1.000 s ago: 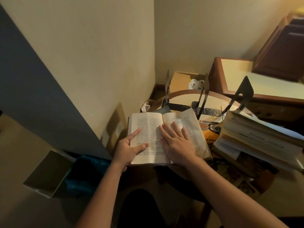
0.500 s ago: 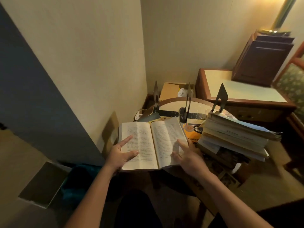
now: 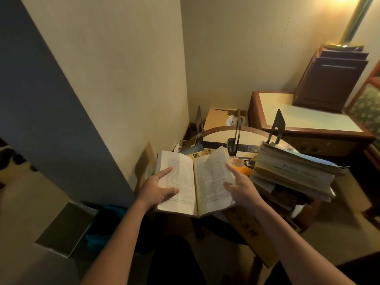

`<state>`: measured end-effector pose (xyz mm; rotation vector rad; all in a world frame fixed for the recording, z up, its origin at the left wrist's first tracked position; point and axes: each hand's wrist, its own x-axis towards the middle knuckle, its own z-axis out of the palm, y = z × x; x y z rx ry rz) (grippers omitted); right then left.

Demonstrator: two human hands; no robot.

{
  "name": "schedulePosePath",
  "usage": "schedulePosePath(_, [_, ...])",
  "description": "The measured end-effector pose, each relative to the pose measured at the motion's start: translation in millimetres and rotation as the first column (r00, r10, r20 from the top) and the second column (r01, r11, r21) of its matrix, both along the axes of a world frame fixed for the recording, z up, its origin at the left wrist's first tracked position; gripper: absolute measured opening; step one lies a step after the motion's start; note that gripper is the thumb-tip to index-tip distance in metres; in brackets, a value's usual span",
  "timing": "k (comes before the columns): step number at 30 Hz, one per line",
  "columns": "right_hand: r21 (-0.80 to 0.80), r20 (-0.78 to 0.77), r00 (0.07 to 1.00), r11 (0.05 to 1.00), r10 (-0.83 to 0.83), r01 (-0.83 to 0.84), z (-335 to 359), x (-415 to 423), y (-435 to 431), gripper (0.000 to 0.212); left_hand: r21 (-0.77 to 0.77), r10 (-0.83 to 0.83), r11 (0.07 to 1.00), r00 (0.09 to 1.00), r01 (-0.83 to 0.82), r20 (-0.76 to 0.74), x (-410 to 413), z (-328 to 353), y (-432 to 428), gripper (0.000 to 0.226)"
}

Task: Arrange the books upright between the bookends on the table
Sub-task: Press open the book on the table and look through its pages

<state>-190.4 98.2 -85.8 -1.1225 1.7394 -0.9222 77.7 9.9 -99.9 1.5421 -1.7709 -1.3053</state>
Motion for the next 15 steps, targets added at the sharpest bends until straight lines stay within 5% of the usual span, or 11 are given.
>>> schedulePosePath(5, [-0.142, 0.025, 0.997, 0.987, 0.072, -0.068, 21, 16, -3, 0.082, -0.152, -0.045, 0.988, 0.999, 0.039, -0.030, -26, 27, 15, 0.106])
schedulePosePath(10, [-0.195, 0.110, 0.988, 0.977, 0.105, -0.082, 27, 23, 6, 0.078, 0.295, 0.065, 0.950, 0.857, 0.105, -0.511, -51, 31, 26, 0.092])
schedulePosePath(13, [-0.160, 0.195, 0.975, 0.984, 0.106, -0.075, 31, 20, 10, 0.080, 0.323, 0.060, 0.937, 0.848, 0.134, -0.526, -62, 34, 34, 0.056])
schedulePosePath(15, [-0.107, 0.196, 0.974, 0.989, 0.118, -0.098, 34, 17, 9, 0.086, 0.336, 0.057, 0.936, 0.891, 0.110, -0.451, -70, 36, 36, 0.055])
